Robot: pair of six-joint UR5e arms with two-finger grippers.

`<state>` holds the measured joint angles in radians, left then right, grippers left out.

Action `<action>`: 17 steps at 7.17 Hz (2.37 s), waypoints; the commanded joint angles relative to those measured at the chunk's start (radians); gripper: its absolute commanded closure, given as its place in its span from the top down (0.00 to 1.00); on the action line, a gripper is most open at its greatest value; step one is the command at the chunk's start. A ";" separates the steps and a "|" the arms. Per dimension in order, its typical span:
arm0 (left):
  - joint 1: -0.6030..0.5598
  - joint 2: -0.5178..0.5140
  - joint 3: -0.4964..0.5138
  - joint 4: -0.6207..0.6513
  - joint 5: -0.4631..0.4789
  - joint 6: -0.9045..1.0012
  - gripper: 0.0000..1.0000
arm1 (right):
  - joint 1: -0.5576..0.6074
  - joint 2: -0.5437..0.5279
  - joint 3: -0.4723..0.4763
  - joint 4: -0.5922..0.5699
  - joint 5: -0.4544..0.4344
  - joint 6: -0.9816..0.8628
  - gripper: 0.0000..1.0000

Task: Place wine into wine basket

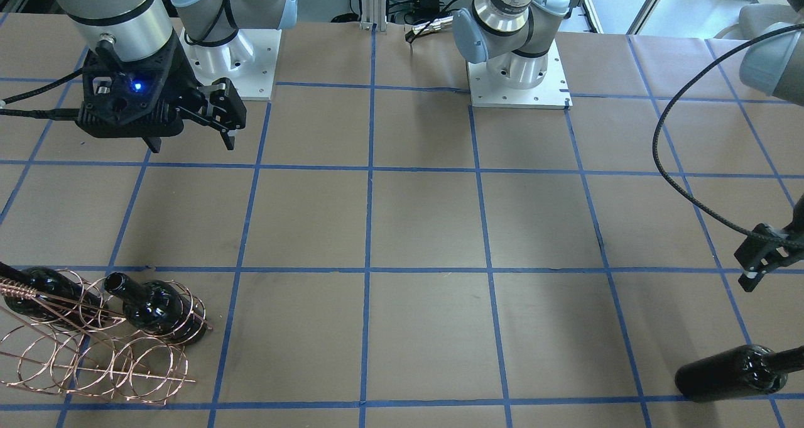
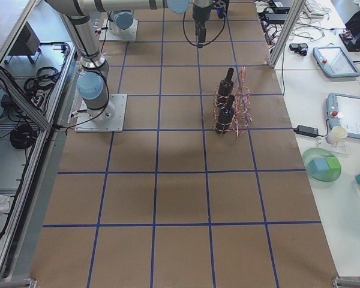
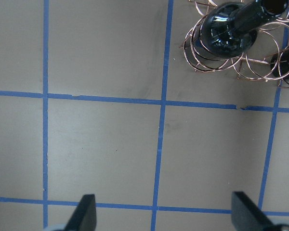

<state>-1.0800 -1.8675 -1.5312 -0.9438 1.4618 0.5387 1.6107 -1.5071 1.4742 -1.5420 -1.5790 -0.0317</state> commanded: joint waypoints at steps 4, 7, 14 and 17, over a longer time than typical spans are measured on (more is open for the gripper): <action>-0.001 -0.162 0.120 0.097 -0.009 0.075 0.99 | 0.000 0.002 0.000 0.000 -0.004 -0.005 1.00; -0.003 -0.193 0.135 0.100 -0.044 0.070 0.98 | 0.000 0.004 0.000 0.002 -0.004 -0.011 1.00; -0.006 -0.174 0.138 0.092 -0.063 0.070 0.68 | 0.000 0.004 0.002 0.000 -0.003 -0.011 1.00; 0.023 -0.179 0.138 0.092 -0.109 0.078 0.65 | 0.000 0.004 0.006 0.000 -0.004 -0.013 1.00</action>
<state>-1.0651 -2.0453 -1.3929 -0.8512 1.3604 0.6142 1.6107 -1.5033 1.4794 -1.5408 -1.5822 -0.0437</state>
